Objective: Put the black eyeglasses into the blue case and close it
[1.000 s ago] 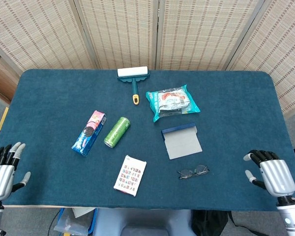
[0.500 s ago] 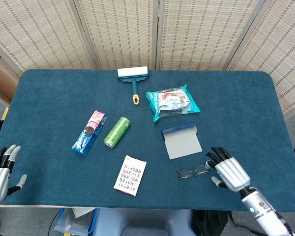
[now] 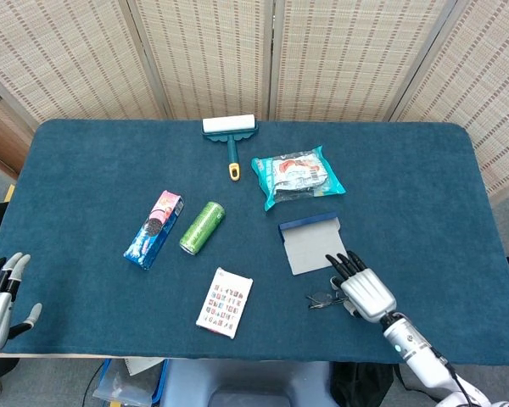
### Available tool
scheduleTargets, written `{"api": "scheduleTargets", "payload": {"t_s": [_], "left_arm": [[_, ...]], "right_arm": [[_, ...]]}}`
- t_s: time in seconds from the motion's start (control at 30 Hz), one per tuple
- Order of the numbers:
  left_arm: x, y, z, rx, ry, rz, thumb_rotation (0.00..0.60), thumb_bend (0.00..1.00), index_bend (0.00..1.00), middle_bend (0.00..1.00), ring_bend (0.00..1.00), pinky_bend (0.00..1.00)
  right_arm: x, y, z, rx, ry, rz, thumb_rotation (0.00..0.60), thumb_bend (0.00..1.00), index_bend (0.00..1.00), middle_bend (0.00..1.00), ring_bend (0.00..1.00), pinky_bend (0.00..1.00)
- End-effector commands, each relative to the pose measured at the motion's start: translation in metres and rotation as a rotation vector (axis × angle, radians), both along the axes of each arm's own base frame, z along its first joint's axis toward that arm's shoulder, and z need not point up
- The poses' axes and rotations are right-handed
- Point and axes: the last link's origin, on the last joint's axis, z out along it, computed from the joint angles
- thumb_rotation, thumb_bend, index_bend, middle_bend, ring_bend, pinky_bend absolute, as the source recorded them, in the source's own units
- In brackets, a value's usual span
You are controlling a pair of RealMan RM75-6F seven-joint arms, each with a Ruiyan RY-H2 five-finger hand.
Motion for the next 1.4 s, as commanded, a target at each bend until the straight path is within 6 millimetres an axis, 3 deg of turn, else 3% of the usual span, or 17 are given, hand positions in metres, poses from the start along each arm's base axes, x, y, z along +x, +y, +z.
{"api": "scheduleTargets", "payload": {"t_s": [0.03, 0.6, 1.13, 1.4], "left_arm": [[0.0, 0.0, -0.001, -0.003, 0.0, 0.001, 0.6, 0.31, 0.0, 0.0, 0.01, 0.0], [-0.003, 0.001, -0.003, -0.008, -0.005, 0.006, 0.6, 0.31, 0.0, 0.0, 0.01, 0.0], [-0.006, 0.0, -0.004, -0.01, -0.006, 0.016, 0.6, 0.31, 0.0, 0.0, 0.01, 0.0], [-0.007, 0.0, -0.004, -0.009, -0.008, 0.016, 0.6, 0.31, 0.0, 0.0, 0.01, 0.0]], "right_arm": [[0.001, -0.003, -0.011, 0.019, 0.007, 0.008, 0.6, 0.28, 0.39, 0.0, 0.0, 0.0], [0.004, -0.01, -0.032, 0.065, -0.005, 0.008, 0.6, 0.3, 0.39, 0.0, 0.0, 0.0], [0.007, -0.014, -0.037, 0.053, -0.036, 0.024, 0.6, 0.33, 0.41, 0.01, 0.0, 0.0], [0.004, -0.017, -0.038, 0.044, -0.028, 0.007, 0.6, 0.35, 0.47, 0.05, 0.0, 0.0]]}}
